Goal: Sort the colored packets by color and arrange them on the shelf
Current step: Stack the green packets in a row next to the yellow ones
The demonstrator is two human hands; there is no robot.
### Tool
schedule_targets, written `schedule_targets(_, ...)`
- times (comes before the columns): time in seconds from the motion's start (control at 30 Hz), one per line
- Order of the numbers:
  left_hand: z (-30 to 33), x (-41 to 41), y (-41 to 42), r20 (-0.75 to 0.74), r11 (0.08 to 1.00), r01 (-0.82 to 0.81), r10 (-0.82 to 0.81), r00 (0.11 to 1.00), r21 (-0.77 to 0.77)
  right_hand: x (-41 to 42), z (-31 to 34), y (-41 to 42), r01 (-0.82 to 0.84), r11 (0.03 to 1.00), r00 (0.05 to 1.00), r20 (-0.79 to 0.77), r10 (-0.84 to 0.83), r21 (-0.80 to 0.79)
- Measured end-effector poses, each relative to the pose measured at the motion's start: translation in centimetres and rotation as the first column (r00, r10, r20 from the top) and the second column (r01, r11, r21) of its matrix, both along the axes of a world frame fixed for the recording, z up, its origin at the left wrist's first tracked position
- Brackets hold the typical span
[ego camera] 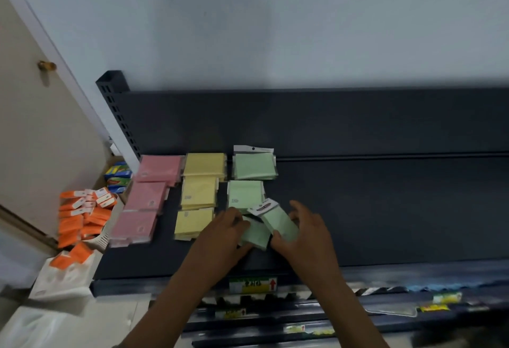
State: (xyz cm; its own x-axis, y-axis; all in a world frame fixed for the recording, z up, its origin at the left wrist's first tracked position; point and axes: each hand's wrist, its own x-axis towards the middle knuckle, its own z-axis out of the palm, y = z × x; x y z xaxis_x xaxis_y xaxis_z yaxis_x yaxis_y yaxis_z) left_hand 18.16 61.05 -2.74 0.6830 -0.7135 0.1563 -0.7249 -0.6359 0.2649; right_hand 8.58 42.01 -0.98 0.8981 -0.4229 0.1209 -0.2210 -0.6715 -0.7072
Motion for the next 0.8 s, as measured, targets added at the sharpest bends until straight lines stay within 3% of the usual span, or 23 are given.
schedule_targets(0.2, -0.1, -0.1, -0.8, 0.074, 0.991, -0.119, 0.122, 0.990, -0.054, -0.2, -0.4, 1.6, -0.010, 0.999, 1.000, 0.013, 0.011, -0.045)
schedule_targets(0.47, 1.6, 0.3, 2.1, -0.071, 0.963, -0.185, 0.174, 0.982, -0.196, 0.1, -0.2, 2.1, -0.178, 0.978, 0.984, -0.046, 0.174, -0.112)
schedule_targets(0.57, 2.5, 0.0, 3.0, -0.131, 0.947, -0.220, 0.194, 0.972, -0.232, 0.7, -0.6, 3.3, -0.132, 0.980, 0.991, 0.000, 0.134, -0.151)
schedule_targets(0.67, 3.3, -0.5, 3.4, -0.241, 0.924, -0.243, 0.174, 0.955, -0.296, 1.0, -0.4, 5.0, 0.052, 0.994, 0.990, 0.126, -0.064, 0.098)
schedule_targets(0.73, 3.8, -0.8, 3.1, -0.327, 0.934, -0.144, 0.031, 0.944, -0.327, 1.1, 0.1, 6.2, 0.112, 0.945, 0.976, 0.147, -0.163, 0.308)
schedule_targets(0.8, 3.7, -0.8, 2.8, -0.339, 0.954, 0.011, -0.117, 0.933, -0.301, 1.3, -0.1, 6.8, 0.117, 0.901, 0.971, 0.142, -0.192, 0.417)
